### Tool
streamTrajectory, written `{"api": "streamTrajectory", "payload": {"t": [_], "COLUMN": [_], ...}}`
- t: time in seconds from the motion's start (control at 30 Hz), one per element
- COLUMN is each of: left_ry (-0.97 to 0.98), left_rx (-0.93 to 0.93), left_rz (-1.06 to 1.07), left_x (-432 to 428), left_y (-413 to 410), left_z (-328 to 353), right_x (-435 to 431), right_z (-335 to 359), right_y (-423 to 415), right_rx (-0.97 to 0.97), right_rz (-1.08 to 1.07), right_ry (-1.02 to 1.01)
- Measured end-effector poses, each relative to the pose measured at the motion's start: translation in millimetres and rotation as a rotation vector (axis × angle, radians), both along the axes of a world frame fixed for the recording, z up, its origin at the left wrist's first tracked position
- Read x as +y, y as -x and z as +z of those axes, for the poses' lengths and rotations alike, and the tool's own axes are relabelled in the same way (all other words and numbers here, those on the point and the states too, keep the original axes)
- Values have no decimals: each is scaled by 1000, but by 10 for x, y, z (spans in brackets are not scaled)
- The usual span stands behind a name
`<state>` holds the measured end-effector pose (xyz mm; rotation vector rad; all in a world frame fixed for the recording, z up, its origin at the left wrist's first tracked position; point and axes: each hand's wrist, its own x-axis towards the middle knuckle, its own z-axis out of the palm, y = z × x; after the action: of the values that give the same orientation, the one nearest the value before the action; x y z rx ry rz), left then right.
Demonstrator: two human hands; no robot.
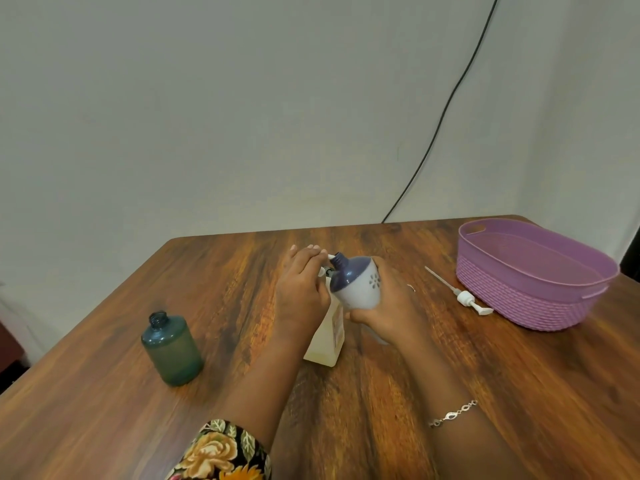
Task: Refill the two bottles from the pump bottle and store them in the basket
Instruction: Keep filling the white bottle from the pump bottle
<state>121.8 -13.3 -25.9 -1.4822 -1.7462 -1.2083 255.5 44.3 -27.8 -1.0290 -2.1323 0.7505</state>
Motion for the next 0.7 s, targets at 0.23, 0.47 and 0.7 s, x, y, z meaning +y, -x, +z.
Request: {"api": "streamTrajectory", "payload": {"t": [0.23, 0.47, 0.7], "left_ry": [82, 68, 122], "left_rx": [160, 129, 116], "left_rz": [97, 76, 77], "left_x": [-41, -2, -27], "left_y": [-49, -86, -85], "left_z": [165, 135, 71], "right_x": [17, 10, 30], "right_z": [91, 39, 9], "right_y": [2, -15, -9], "right_rx": [-33, 1, 16], "right_rz": [-8, 4, -11], "right_ry": [-13, -5, 19]}}
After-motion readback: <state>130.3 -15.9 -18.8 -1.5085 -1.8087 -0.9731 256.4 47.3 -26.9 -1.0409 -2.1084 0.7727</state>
